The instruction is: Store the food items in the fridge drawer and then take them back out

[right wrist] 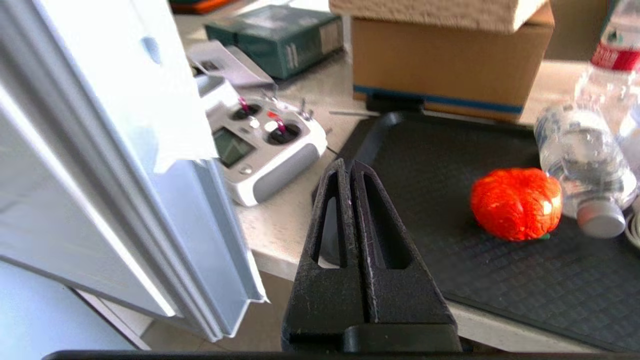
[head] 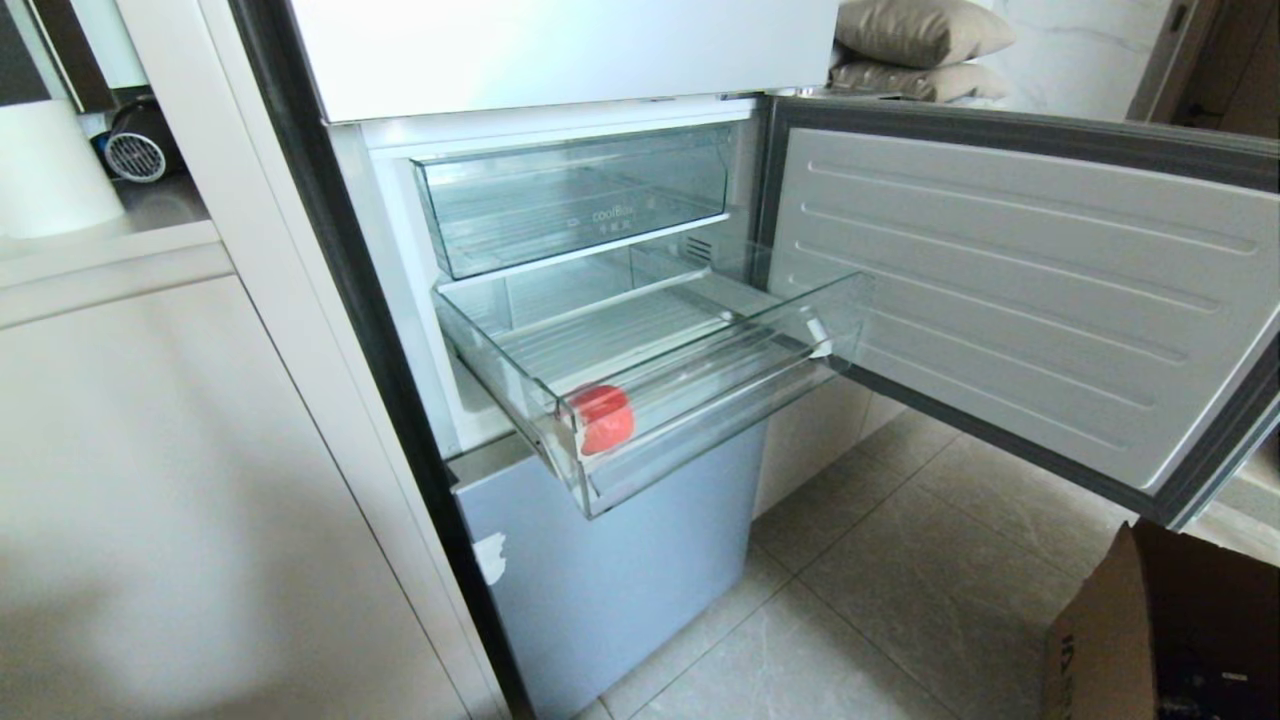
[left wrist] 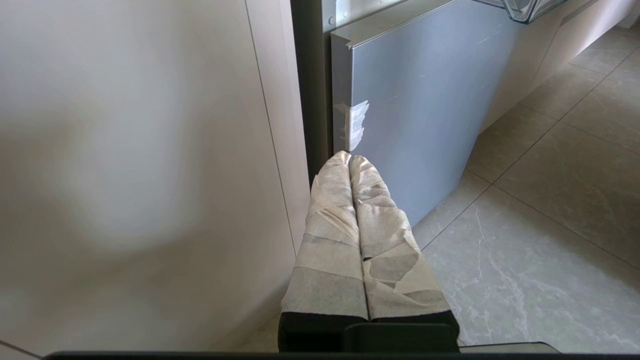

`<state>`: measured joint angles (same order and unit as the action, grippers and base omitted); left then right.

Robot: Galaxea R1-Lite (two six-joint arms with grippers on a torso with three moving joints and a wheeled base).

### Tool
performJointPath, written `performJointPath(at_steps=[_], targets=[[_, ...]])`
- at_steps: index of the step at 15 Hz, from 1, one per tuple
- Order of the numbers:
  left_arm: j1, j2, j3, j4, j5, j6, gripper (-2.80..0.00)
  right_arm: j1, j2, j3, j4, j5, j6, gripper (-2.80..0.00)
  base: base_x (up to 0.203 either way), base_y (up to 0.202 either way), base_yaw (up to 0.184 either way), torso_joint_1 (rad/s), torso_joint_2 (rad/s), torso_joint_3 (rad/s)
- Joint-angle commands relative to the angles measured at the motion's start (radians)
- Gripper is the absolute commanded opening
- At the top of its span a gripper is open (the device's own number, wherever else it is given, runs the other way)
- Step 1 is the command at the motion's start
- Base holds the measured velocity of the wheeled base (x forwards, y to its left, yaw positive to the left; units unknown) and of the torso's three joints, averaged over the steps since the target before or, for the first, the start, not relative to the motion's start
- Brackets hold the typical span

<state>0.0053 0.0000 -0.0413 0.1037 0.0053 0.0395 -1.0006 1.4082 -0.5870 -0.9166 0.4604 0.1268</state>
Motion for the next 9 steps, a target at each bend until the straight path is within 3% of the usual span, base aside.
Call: performJointPath(at_steps=[1, 9], targets=[[0.001, 0.0, 0.0, 0.001, 0.001, 0.0, -2.8, 0.0, -0.06, 0.017, -0.005, 0.007, 0.001, -2.8, 0.0, 0.0, 0.0, 0.0, 0.0, 0.0], [0.0, 0.0, 0.0, 0.001, 0.001, 0.0, -2.8, 0.041, -0.189, 0.141, -0.004, 0.116, -0.003, -2.8, 0.0, 0.0, 0.0, 0.0, 0.0, 0.0]])
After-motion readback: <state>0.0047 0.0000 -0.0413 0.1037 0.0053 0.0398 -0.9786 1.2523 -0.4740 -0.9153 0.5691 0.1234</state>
